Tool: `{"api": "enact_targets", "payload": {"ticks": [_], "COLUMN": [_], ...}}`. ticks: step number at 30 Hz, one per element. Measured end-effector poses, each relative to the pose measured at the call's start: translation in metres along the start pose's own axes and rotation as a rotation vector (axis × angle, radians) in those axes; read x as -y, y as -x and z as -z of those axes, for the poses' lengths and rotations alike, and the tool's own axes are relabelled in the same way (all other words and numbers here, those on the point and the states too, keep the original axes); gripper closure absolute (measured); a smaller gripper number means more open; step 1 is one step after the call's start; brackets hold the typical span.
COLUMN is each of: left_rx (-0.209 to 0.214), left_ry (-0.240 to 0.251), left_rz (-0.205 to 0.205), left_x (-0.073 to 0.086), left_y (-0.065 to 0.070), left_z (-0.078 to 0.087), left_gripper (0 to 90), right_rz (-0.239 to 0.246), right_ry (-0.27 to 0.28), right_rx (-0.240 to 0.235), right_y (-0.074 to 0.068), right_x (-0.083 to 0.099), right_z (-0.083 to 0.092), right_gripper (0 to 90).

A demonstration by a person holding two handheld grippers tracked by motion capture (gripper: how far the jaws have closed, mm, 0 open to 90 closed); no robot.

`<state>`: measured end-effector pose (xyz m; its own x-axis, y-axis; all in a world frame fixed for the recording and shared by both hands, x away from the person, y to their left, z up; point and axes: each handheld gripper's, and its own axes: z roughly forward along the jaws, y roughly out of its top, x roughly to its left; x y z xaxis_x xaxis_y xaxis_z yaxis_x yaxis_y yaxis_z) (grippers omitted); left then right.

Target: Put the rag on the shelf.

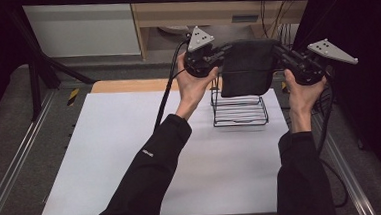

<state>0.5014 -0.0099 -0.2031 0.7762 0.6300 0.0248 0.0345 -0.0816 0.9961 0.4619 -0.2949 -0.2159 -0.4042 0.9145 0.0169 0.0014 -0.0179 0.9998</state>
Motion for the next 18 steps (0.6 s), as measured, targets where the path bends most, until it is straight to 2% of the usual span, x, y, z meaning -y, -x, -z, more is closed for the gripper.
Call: {"api": "enact_targets", "payload": {"ticks": [13, 18], "left_rx": [0.004, -0.003], "left_ry": [0.002, 0.014], "left_rz": [-0.014, -0.010], "left_x": [-0.003, -0.012], "left_y": [0.003, 0.001], "left_z": [0.003, 0.002], "left_gripper": [82.0, 82.0], "right_rz": [0.023, 0.030], "right_ry": [-0.001, 0.004], "right_rx": [-0.003, 0.005], "right_y": [-0.001, -0.001], "right_x": [-0.002, -0.012], "right_z": [0.004, 0.000], "right_gripper": [79.8, 79.9]}}
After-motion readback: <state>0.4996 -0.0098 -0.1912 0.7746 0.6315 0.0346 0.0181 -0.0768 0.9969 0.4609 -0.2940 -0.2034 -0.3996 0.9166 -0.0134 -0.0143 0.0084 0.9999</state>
